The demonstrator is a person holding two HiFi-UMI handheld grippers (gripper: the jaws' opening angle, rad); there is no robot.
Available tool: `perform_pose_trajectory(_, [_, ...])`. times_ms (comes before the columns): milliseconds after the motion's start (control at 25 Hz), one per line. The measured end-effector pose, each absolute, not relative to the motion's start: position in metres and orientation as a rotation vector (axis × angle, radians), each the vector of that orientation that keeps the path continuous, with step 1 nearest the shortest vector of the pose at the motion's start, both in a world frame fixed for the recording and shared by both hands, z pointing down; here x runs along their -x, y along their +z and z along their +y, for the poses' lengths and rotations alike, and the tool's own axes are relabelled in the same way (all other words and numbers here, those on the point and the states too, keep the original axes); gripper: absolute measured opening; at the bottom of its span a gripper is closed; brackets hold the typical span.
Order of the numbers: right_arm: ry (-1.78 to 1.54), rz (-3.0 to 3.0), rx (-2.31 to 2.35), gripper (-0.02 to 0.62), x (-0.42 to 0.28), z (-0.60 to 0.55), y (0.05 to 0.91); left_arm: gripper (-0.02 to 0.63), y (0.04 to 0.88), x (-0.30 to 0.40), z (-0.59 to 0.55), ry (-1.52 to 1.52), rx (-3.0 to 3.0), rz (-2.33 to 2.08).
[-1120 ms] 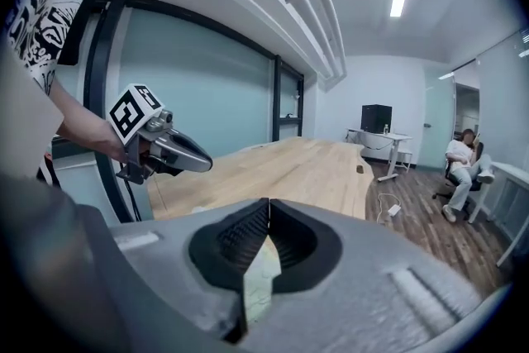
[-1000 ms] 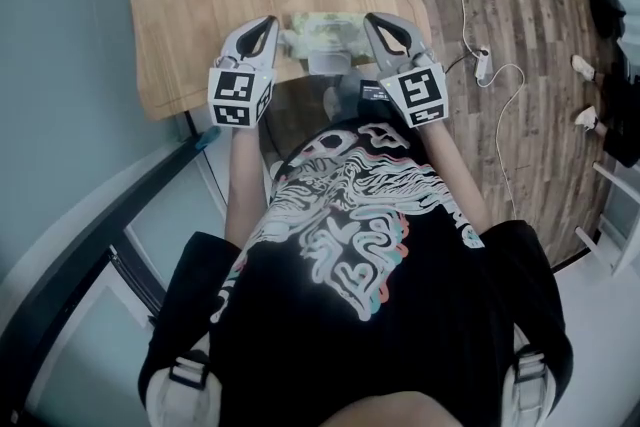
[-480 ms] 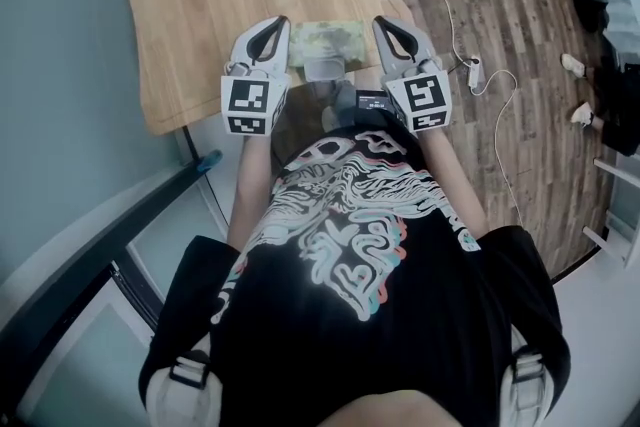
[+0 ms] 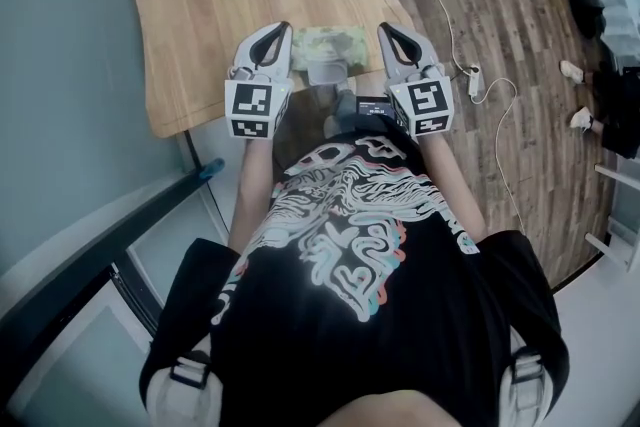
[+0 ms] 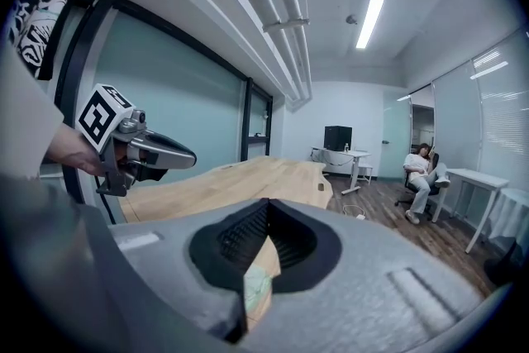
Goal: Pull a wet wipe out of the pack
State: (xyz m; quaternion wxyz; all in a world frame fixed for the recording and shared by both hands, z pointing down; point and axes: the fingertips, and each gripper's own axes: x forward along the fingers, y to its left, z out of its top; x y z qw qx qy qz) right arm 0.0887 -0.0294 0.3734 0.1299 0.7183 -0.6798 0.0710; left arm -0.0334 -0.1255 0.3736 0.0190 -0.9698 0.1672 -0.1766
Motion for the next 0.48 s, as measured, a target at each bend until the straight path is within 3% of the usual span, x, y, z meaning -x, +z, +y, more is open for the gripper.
perform_pose_trajectory(480, [0.197, -1.964, -2.094, 0.000, -0.0833, -0.0215, 0.3693, -0.011, 0.3673, 0.0346, -0.1185, -0.559, 2.957, 0.484])
